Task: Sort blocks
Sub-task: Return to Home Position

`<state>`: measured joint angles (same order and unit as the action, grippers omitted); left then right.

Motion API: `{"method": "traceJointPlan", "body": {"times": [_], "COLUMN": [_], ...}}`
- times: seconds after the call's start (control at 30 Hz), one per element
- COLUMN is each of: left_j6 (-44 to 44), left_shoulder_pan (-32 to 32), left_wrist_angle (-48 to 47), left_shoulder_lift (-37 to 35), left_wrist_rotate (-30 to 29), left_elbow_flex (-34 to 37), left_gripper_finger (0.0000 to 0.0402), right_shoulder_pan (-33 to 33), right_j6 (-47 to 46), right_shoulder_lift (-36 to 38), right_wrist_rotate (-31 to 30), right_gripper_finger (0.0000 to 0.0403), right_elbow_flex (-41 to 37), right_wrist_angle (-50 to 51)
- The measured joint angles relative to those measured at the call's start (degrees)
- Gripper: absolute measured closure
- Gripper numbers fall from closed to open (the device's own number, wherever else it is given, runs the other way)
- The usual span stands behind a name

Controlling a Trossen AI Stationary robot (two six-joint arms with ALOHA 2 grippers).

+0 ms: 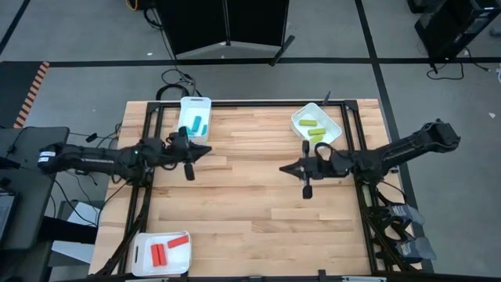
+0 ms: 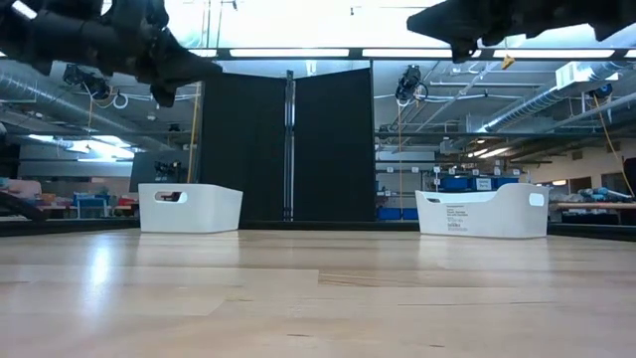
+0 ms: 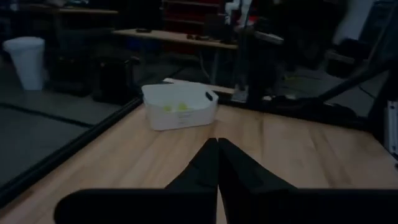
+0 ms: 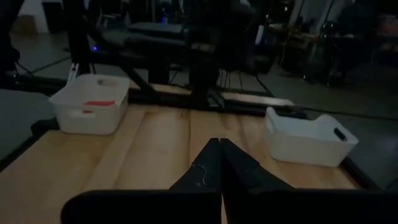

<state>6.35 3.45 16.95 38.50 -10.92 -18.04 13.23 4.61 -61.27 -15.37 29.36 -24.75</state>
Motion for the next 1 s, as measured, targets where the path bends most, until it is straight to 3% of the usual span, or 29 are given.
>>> {"method": "traceJointPlan", "body": {"times": [0.13,0.27,0.53,0.8,1.0], "left_j6": [-0.1,0.1,-2.9,-3.4,-3.4], "left_shoulder_pan": [-1.6,-2.8,-3.3,-3.3,-3.2], "left_wrist_angle": [3.1,3.1,-6.0,-12.2,-7.7], "left_shoulder_lift": [-1.1,-4.0,-12.8,-22.6,-24.4], "left_wrist_rotate": [0.0,0.0,-0.4,1.3,2.0], "left_elbow_flex": [3.9,6.0,6.4,6.4,11.2], "left_gripper_finger": [0.0397,0.0398,0.0399,0.0400,0.0400], "right_shoulder_pan": [-3.0,-4.2,-4.3,-6.0,-7.4], "right_j6": [1.4,0.5,-1.1,-2.9,-3.0], "right_shoulder_lift": [4.4,13.1,30.9,42.1,48.9], "right_wrist_rotate": [3.3,3.5,4.7,12.4,16.4], "right_gripper_finger": [0.0400,0.0400,0.0400,0.0400,0.0400], "right_elbow_flex": [-3.4,-13.4,-27.3,-29.0,-29.0], "right_wrist_angle": [-2.0,-8.8,-7.4,5.4,10.4]}}
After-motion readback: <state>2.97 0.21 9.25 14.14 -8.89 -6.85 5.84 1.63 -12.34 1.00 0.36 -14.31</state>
